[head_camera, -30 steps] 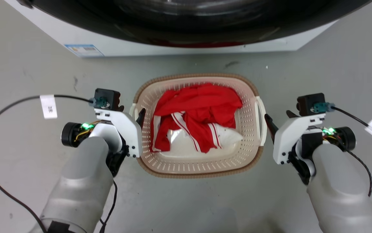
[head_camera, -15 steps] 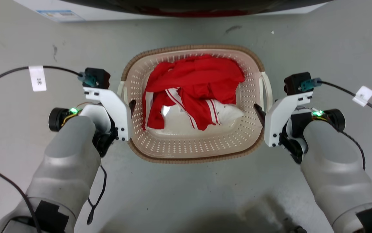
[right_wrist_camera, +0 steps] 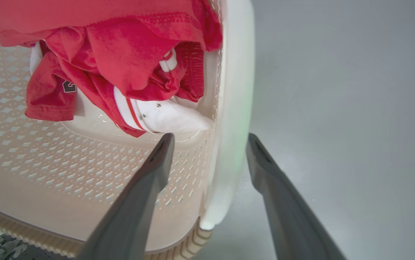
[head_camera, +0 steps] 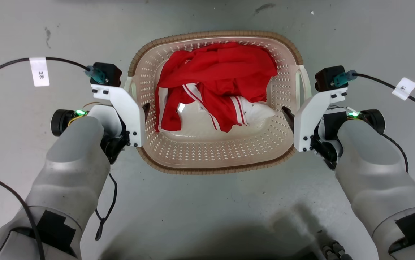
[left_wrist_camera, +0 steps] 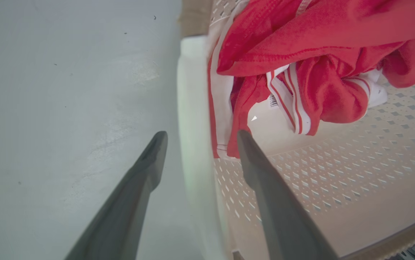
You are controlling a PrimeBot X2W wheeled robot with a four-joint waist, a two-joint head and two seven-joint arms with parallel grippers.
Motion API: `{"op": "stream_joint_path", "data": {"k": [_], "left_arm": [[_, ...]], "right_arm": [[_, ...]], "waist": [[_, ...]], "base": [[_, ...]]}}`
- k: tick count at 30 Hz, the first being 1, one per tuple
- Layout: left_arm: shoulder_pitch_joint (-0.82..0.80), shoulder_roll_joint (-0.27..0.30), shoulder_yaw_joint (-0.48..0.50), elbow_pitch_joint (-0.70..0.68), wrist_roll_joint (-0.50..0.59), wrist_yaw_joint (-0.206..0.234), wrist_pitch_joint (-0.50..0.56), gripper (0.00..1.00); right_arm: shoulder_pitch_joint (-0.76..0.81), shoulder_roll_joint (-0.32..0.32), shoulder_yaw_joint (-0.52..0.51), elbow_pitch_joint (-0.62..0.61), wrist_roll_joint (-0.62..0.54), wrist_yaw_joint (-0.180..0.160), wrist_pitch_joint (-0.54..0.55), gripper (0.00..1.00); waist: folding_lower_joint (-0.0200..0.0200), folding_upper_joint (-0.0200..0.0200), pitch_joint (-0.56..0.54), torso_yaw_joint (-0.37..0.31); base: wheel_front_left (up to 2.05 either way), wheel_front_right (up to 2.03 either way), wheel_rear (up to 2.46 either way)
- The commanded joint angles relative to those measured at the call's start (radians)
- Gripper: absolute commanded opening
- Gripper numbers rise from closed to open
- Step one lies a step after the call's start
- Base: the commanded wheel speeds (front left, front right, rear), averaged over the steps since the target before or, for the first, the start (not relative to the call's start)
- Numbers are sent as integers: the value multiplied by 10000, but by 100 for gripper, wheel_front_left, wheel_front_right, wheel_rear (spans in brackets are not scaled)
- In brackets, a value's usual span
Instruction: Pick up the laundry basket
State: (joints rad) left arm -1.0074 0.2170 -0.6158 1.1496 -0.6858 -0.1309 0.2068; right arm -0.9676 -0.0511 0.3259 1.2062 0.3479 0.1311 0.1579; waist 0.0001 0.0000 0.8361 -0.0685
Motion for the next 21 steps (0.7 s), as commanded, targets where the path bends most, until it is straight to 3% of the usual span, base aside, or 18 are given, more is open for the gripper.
{"op": "stream_joint_path", "data": {"k": [1,2,3,4,5,15,21], "left_arm": [[-150,19,-77,90,-99,9,13,100],[-175,-1,-114,146,-157,9,71,100],[-226,-22,-150,165,-191,9,56,48],[-259,-35,-182,183,-274,9,83,6],[-238,-74,-221,204,-362,8,185,0],[-263,24,-681,172,-853,7,301,0],[1,-93,-1052,143,-1298,5,860,0]], "right_arm": [[-247,16,72,104,197,-7,75,100],[-266,15,132,135,281,-7,109,69],[-257,18,233,130,402,-7,178,46],[-273,19,320,156,497,-7,213,12],[-319,16,402,192,560,-7,237,0],[-509,30,911,383,1073,-4,93,0],[-262,41,1331,445,1514,-2,628,0]], "waist": [[-1,0,56,0],[-1,0,78,1],[-1,0,98,12],[-1,0,115,11],[-1,0,122,8],[-1,0,64,-5],[-1,0,-380,48]], "base": [[0,0,0],[0,0,0],[0,0,0],[0,0,0],[0,0,0],[0,0,0],[0,0,0]]}}
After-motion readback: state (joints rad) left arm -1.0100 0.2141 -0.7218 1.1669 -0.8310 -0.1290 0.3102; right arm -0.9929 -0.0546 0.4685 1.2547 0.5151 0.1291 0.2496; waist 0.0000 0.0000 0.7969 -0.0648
